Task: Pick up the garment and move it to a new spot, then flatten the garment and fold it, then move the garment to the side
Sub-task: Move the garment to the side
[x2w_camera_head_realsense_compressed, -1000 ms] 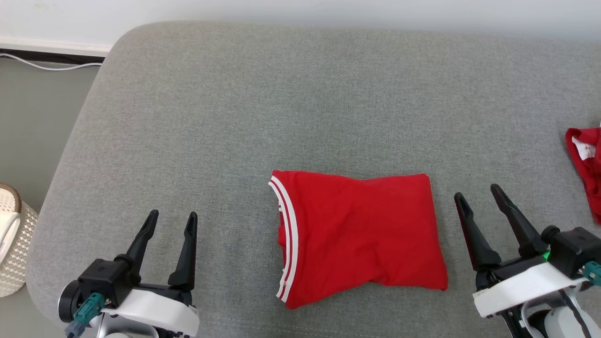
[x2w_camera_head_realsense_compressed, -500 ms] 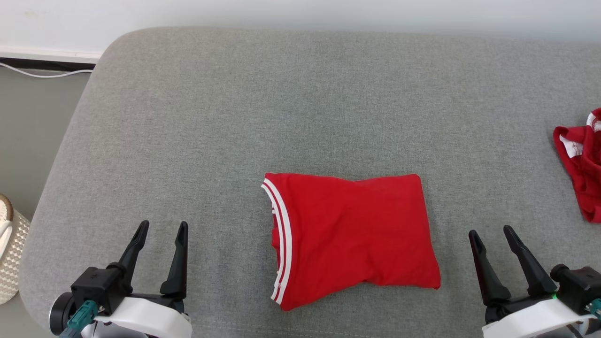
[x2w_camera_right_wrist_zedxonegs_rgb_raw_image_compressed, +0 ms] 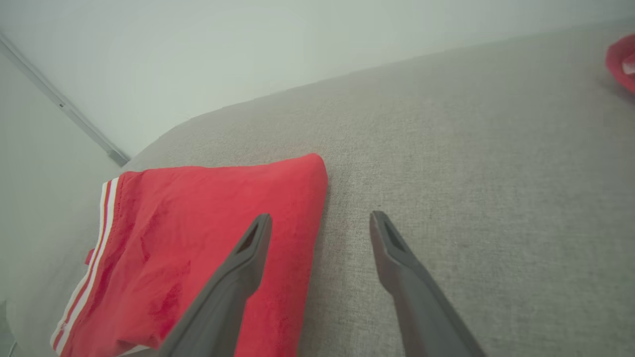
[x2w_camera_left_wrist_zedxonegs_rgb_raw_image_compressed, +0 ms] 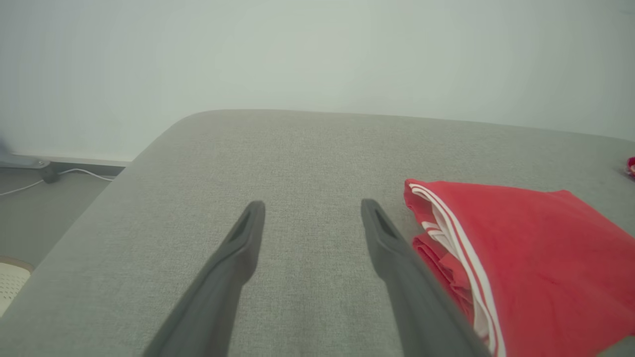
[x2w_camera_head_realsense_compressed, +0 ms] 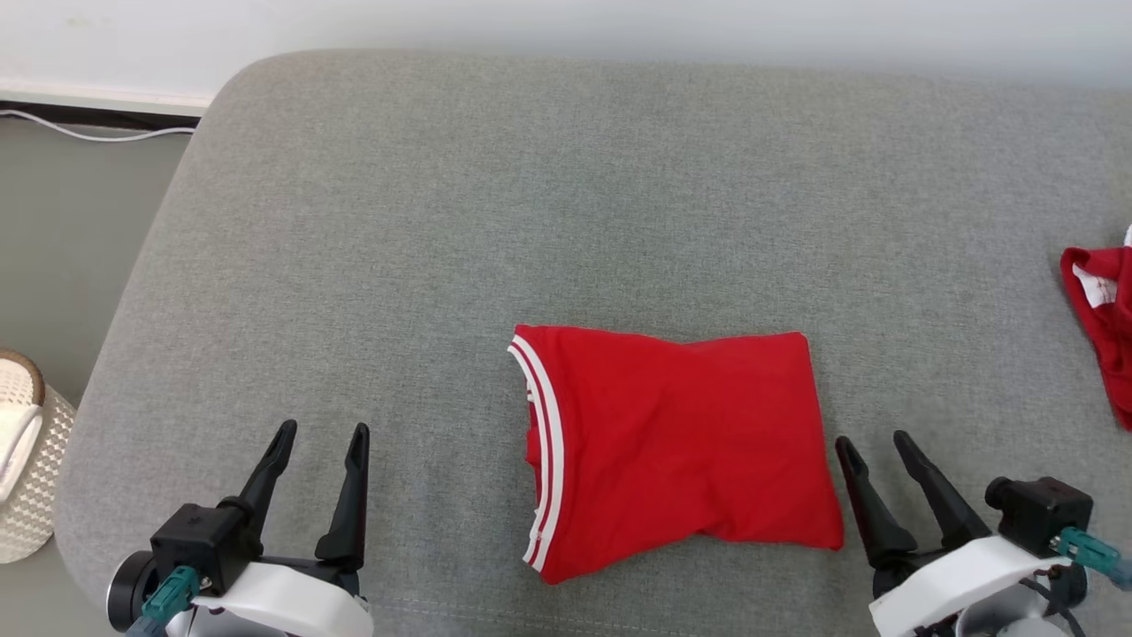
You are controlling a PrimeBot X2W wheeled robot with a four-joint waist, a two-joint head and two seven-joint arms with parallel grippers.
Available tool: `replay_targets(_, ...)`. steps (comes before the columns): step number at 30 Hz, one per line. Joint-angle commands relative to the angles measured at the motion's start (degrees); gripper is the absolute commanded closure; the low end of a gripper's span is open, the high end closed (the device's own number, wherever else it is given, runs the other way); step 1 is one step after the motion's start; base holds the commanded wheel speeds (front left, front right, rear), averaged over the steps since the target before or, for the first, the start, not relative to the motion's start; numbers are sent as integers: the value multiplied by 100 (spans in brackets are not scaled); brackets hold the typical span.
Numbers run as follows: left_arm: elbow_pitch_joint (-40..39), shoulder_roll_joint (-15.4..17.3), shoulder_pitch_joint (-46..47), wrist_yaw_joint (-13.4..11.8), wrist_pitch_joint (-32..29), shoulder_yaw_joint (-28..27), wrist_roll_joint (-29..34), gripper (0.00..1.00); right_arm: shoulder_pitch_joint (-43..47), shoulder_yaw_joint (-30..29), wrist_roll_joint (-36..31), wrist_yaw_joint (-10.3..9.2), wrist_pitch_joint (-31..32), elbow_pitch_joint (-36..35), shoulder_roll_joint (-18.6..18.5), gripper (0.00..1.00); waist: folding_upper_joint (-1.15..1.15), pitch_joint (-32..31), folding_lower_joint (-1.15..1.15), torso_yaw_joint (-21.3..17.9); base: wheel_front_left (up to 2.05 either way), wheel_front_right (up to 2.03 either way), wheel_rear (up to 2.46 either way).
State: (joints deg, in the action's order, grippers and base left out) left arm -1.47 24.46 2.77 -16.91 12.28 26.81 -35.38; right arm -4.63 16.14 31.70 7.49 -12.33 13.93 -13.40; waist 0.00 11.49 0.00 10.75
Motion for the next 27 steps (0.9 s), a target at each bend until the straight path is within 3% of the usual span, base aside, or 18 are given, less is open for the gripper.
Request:
replay_targets(1,-121,123,250,21,21,-197,4,0,-202,225,200,0,48,25,-103,0,0,-9,0,65,0,0,0)
replay_targets(10,10,-11,310,95,65,-76,0,0,-579,889,1041,0,210,875,-148,0,0,-79,0,338,0,0,0)
replay_targets(18,57,-27,318,108,102,-83,-13,0,-769,1529,1777,0,320,1039,-198,0,0,-64,0,367,0,0,0)
replay_targets(19,55,-25,317,108,105,-83,-11,0,-793,1582,1871,0,307,1046,-203,56,0,-62,0,359,0,0,0)
replay_targets(20,51,-22,316,108,108,-85,-11,0,-825,1639,1926,0,283,1052,-228,84,0,-55,0,350,0,0,0)
replay_targets(21,47,-20,317,107,112,-86,-10,0,-853,1675,1977,0,238,1059,-250,100,0,-46,0,341,0,0,0)
replay_targets(27,17,-13,333,95,133,-120,-15,0,-1082,1785,2182,0,95,983,-555,100,0,43,0,246,0,0,0)
